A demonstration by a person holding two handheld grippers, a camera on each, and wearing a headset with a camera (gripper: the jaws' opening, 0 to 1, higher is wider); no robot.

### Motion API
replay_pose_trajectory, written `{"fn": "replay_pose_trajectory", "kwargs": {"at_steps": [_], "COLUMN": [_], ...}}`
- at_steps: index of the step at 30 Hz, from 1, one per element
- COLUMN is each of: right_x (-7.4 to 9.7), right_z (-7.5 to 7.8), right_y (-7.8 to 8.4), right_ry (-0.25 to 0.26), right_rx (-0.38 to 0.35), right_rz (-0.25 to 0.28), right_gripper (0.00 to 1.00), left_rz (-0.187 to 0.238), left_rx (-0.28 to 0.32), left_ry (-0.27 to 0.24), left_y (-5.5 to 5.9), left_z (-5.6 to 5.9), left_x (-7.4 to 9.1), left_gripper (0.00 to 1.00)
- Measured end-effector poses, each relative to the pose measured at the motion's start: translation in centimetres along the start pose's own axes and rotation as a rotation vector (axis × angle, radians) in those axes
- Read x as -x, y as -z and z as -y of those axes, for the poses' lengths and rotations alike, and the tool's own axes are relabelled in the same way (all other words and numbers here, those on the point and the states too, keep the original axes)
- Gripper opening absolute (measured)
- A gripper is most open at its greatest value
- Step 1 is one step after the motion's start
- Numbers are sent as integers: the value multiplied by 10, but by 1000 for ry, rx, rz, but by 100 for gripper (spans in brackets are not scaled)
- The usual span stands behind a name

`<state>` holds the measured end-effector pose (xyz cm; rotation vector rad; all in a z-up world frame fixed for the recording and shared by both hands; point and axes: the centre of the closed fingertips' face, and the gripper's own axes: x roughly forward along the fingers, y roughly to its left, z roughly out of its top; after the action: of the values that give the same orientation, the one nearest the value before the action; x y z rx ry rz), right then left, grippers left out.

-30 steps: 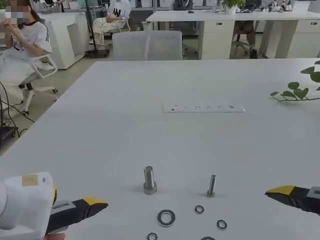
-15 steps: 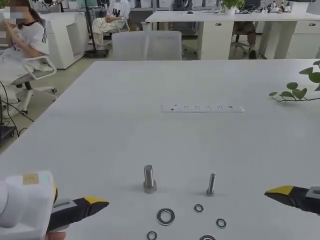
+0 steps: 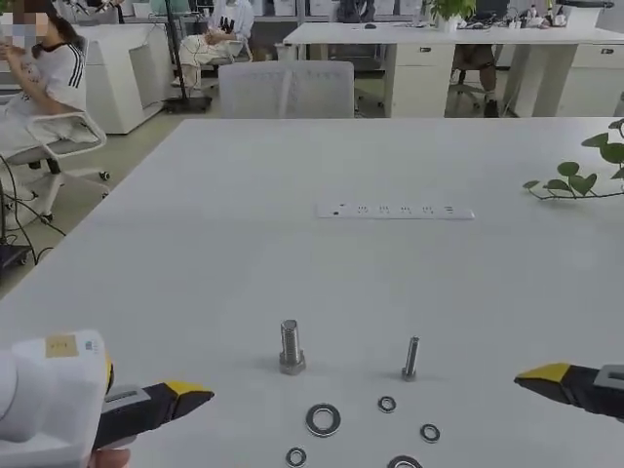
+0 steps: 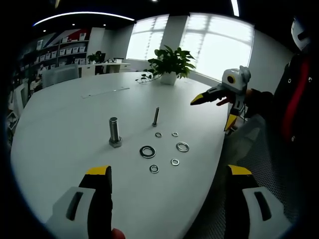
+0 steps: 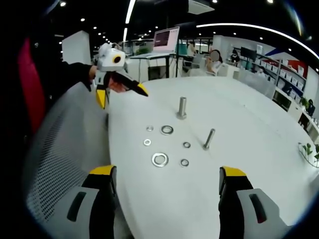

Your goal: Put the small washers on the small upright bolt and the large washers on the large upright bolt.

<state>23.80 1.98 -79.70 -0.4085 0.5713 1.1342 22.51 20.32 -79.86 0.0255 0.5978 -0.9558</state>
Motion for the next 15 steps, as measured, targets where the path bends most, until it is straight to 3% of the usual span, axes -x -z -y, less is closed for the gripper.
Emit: {"fn": "replay_pose_trajectory", "kwargs": {"at_steps": [15], "right_x": [0], "right_z": [0], "right_y": [4], "right_ry": [-5], "right_rx": [3], "right_rz": [-16], "right_gripper": [85], "left_rz": [1], "left_rx": [1], "left_ry": [-2], "left_y": [0], "left_z": [1], "left_x": [0], "left_gripper": [94]}}
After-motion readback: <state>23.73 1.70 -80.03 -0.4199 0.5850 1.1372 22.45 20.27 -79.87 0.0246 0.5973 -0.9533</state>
